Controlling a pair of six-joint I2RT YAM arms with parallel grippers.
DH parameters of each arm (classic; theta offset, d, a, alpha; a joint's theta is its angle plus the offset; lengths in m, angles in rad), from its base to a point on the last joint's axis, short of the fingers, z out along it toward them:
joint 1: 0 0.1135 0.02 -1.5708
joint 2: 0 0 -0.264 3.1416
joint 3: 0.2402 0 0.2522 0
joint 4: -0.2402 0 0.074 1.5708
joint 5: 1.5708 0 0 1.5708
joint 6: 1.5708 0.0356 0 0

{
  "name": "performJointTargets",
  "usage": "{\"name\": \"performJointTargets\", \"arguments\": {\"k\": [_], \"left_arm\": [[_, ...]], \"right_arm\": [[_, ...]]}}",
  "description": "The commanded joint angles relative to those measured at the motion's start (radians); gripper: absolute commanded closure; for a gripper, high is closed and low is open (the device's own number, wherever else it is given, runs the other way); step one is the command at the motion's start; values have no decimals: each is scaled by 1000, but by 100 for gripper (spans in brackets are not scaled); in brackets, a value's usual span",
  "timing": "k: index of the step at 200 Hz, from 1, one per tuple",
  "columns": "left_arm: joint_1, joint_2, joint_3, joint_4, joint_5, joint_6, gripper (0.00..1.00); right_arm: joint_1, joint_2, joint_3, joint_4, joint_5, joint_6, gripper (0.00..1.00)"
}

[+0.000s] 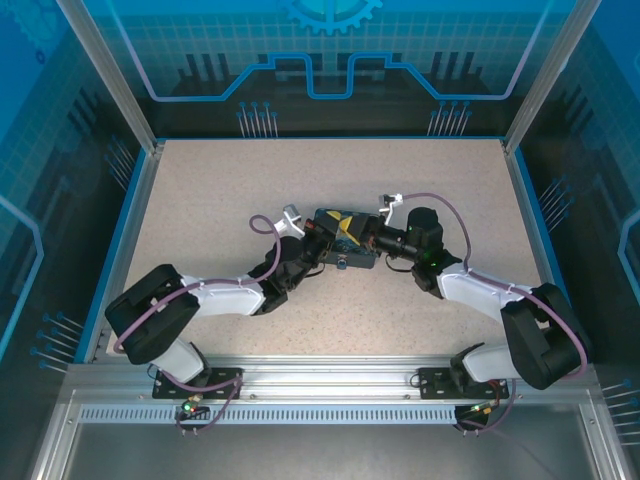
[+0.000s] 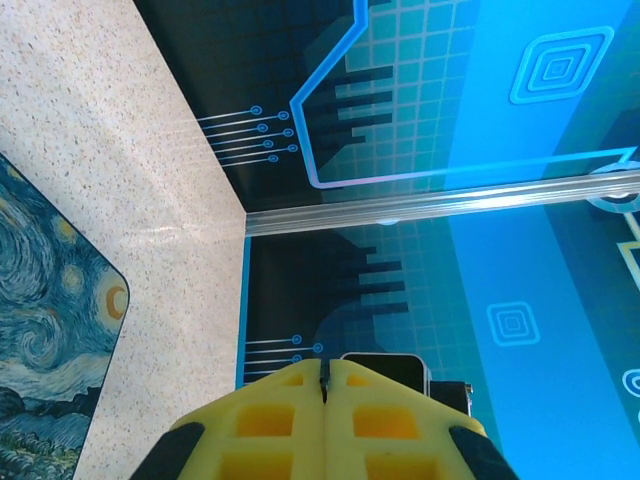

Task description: Unlock a padlock with a key

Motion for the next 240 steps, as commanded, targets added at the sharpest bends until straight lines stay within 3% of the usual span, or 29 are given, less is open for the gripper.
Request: {"name": "performJointTargets", "arguments": {"k": [1,203,240], "left_arm": [[-10,11,-2,96,-36,32,100],[-21,-1,-58,135,-79,26,100],[-25,2,-61,141,-84,25,100]], "right_arm": [[17,12,-15,35,-4,10,84],[-33,-20,-35,20,9,21,84],[-37,-21,-32,19,2,22,93]]}}
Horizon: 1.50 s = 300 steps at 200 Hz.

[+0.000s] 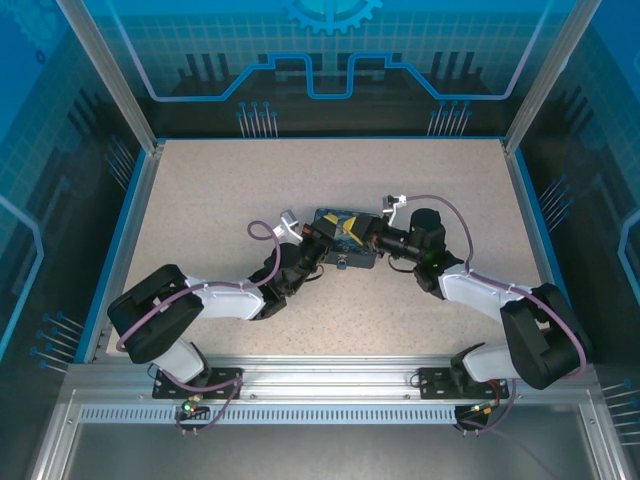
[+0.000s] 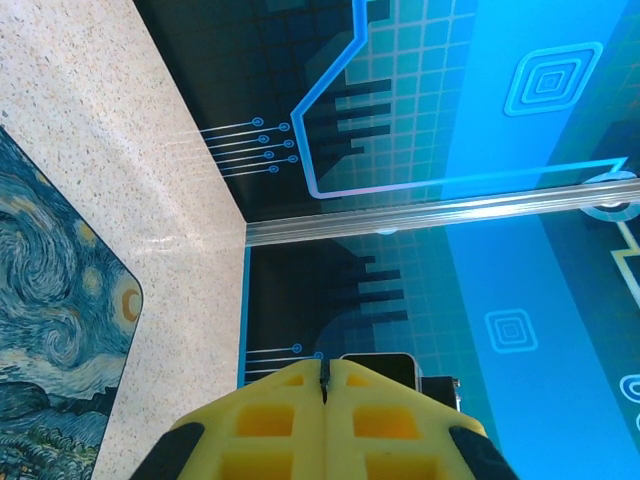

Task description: Unlock a padlock with a key

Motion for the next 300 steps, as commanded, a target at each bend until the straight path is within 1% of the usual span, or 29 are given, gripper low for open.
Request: {"name": "performJointTargets", "arguments": {"k": [1,14,27,47,91,146,201,231,249,300], "left_arm": [[-8,-4,-12,69,-37,22,100],[-10,-3,-12,72,-39,23,100],[-10,1,-10,76,-39,22,100],[-12,4,-9,83,-45,23,100],[-13,16,-2,104,-53,29,100],[-17,28,-1,118,-59,29,100],[-19,41,-2,133,-68,28,100],[-18,39,-4,138,-70,29,100],[-21,38,-9,144,-71,30,100],[-38,35,-38,169,-92,27,100]], "right_arm": [[-12,-21,-13,7,1,4,93],[-12,-21,-14,10,0,5,92],[-12,-19,-13,16,-8,6,85],[-9,-18,-14,22,-17,4,80],[9,-12,-11,29,-25,2,79],[26,0,2,38,-25,1,83],[37,5,-1,38,-22,-4,83],[37,3,0,31,-19,-8,91],[33,1,4,26,-16,-9,100],[9,-22,-4,21,19,11,100]]}}
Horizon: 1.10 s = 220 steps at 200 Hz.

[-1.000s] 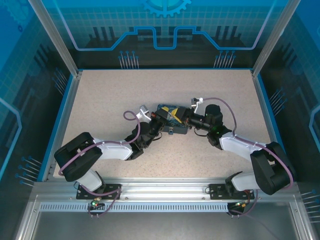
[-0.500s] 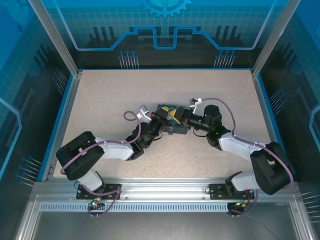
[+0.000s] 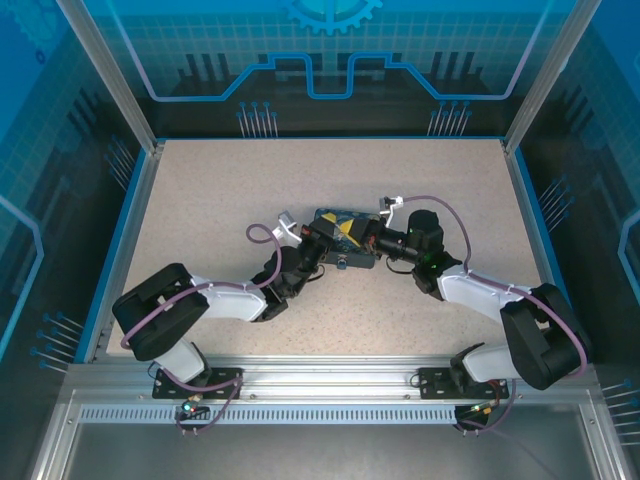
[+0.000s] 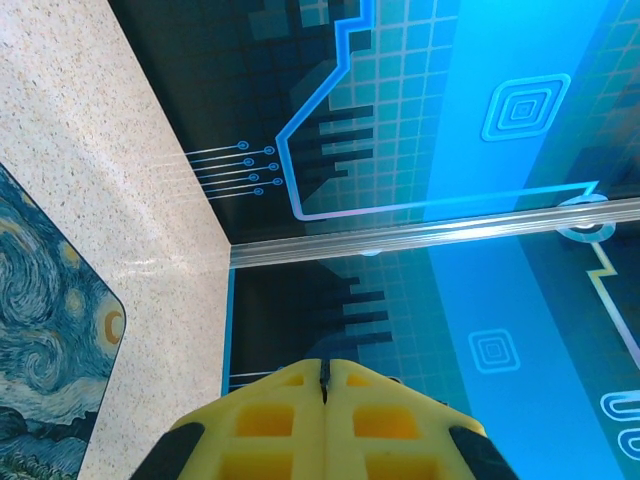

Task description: Unlock a padlock with a key

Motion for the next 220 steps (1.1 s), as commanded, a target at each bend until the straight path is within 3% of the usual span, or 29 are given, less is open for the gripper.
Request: {"name": "performJointTargets", "arguments": {"k": [1,80,102,121,144,162,195,220], "left_arm": [[-22,9,-26,87,-29,24,100],[-41,18,-35,100,-38,26,100],[-32,-8,-53,86,-26,38,64],[-17,-75,-84,12,-6,54,47],[20,-193,-112,-178,69,82,38],[72,-289,-100,-388,208,149,32],[114,-415,-11,-821,427,459,26],[114,-424,26,-1007,527,681,24]], "right_arm": [[-14,-21,-2,15,24,7,100],[-22,-30,1,0,20,11,100],[-30,-50,-11,-28,6,-10,100],[-53,-77,-36,-64,-2,-30,100],[-90,-96,-63,-88,-26,-45,100],[-120,-102,-74,-121,-47,-68,100],[-186,-89,-76,-172,-86,-112,100],[-221,-52,-57,-194,-111,-137,100]]}}
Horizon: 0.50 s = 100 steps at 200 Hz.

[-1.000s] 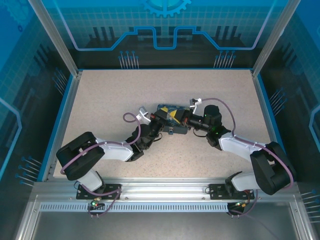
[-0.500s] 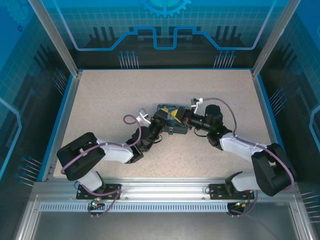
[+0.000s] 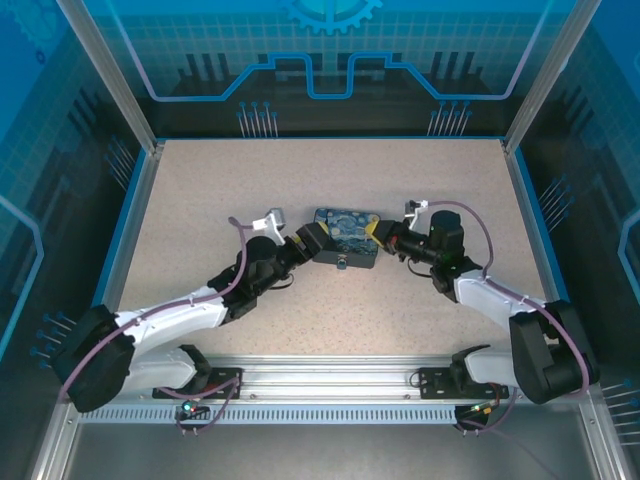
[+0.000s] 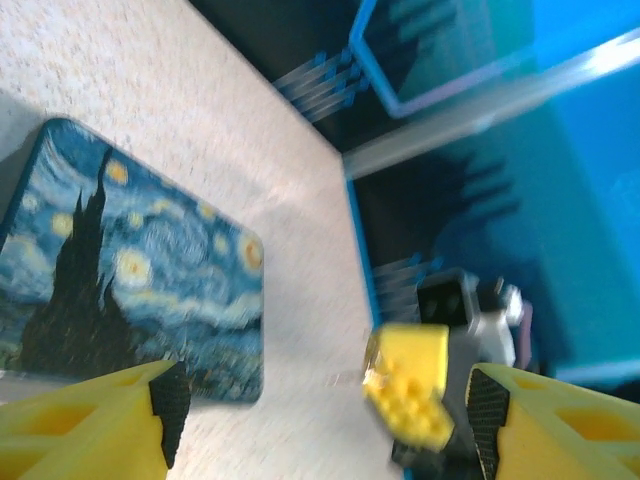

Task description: Unlock a padlock with a key

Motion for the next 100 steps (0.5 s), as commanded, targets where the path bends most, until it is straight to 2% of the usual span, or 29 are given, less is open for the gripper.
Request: {"name": "performJointTargets", "arguments": {"k": [1,19,52,100], "left_arm": [[1,-14,46,-325,177,302,23],[2,24,42,-364,237,387,23],[1,165,17,-263,319,455,23],[1,399,49,-68,331,486,24]], "right_arm": [[-31,30,7,-44,-52,-53,100],[-44,70,21,-42,-63,-62,100],[-56,171,39,10,-75,-66,100],[-70,263,56,72,-91,-48,100]]}}
